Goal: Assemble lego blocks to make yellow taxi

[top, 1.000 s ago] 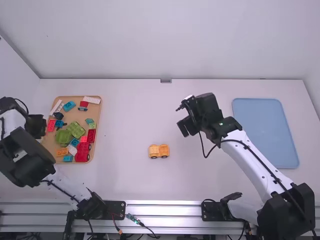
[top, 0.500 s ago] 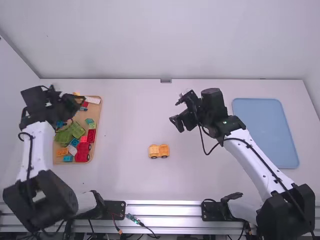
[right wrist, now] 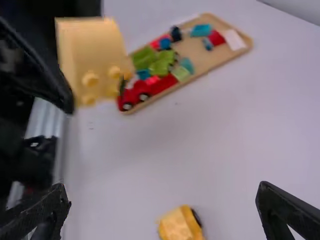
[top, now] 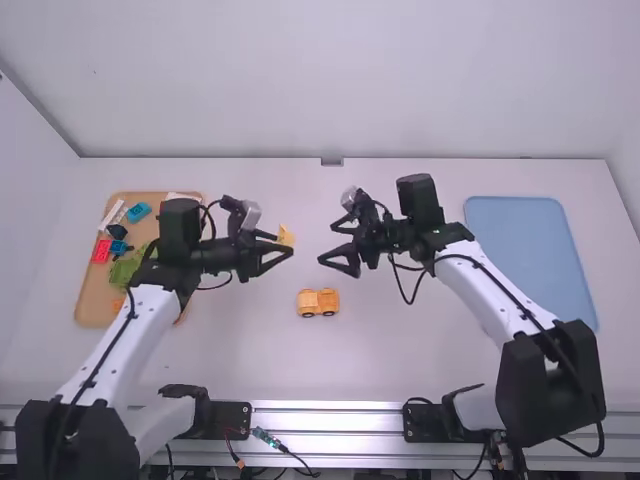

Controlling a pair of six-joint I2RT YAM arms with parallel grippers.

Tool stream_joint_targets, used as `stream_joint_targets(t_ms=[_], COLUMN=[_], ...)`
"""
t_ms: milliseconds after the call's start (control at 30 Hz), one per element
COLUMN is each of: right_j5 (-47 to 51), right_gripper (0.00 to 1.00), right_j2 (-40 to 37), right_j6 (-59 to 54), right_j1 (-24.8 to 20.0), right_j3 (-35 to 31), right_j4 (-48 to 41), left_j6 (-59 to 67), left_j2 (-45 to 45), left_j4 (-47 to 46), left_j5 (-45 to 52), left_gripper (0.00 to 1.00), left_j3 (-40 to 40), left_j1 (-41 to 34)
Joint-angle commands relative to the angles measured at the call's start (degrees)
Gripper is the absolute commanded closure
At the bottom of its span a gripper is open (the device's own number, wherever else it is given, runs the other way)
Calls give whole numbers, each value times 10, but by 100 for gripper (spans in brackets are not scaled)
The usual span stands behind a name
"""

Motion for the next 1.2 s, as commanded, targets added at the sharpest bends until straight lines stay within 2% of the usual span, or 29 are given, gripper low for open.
stream_joint_targets(t_ms=[0, 33, 167, 200, 233, 367, 467, 900, 967, 1067, 1167], right_j5=[-169, -173, -240, -243, -247, -257, -238, -160, -163, -165, -165], right_gripper=[1, 1, 1, 1, 1, 1, 1, 7, 14, 16, 26], right_j2=[8, 9, 21, 22, 25, 30, 30, 38, 46, 57, 67], right_j6=[-49, -50, -85, -87, -87, -82, -31, 166, 196, 218, 231], right_j1=[-22, -23, -26, -26, -23, -9, 4, 55, 61, 61, 61], right_j3=[5, 5, 6, 6, 6, 6, 6, 6, 6, 6, 6], right_j4=[-1, -1, 0, 0, 4, 41, 87, 233, 262, 287, 298], left_j6=[16, 16, 2, -3, -49, -137, -165, -160, -158, -156, -161], left_j2=[-6, -6, -5, -5, -5, -5, -5, -5, -5, -5, -5], left_j4=[38, 42, 169, 176, 228, 330, 384, 399, 405, 403, 409], left_j5=[50, 54, 142, 142, 132, 90, 91, 64, 64, 52, 52], left_gripper=[99, 99, 99, 98, 99, 98, 99, 99, 99, 99, 99], left_j3=[-22, -23, -72, -74, -90, -118, -133, -134, -134, -134, -134], left_j1=[1, 0, -8, -9, -15, -32, -43, -51, -54, -51, -54])
